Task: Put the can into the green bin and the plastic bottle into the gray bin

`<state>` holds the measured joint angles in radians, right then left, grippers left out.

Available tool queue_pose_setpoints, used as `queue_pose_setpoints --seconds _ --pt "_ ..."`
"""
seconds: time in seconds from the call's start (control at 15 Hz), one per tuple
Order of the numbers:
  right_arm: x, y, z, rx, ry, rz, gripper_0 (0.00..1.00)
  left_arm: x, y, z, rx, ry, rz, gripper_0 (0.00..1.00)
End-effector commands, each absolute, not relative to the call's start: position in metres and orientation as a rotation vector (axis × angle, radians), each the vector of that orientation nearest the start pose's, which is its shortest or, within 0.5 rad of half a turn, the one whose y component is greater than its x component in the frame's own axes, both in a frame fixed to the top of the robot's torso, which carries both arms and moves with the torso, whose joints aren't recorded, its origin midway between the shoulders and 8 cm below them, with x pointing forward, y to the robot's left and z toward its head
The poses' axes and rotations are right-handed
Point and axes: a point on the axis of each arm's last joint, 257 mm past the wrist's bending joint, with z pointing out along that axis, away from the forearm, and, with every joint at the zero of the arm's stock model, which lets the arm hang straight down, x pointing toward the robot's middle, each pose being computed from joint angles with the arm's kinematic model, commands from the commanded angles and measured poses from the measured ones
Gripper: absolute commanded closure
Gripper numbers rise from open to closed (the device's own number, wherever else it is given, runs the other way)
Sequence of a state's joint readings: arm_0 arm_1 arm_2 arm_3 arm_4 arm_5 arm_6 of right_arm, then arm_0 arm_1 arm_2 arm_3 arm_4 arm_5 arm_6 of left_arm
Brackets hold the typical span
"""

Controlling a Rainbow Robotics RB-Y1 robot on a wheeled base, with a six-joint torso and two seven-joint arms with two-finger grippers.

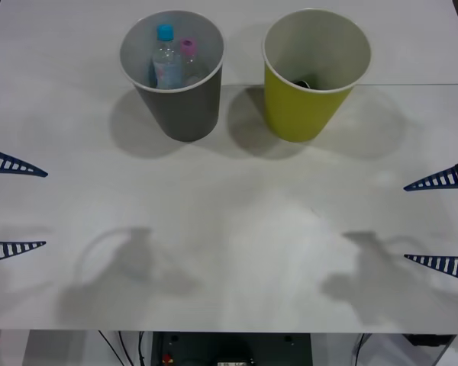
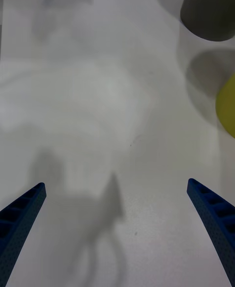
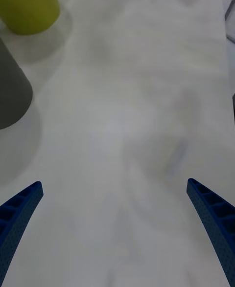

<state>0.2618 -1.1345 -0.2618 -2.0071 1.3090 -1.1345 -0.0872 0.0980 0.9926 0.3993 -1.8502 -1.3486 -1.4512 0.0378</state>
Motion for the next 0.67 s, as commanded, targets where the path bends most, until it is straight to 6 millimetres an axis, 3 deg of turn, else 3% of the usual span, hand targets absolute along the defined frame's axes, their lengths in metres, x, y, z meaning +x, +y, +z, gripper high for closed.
queue_pose_setpoints --seconds 0.07,0.67 --pt "0.341 -0.286 -0.167 -1.634 1.596 0.209 0.0 0.345 0.317 -0.152 1.705 1.527 -0.211 0.0" --pt "0.341 -0.286 -0.167 -1.634 1.596 0.209 0.0 0.332 0.315 -0.158 1.786 1.522 -0.218 0.0"
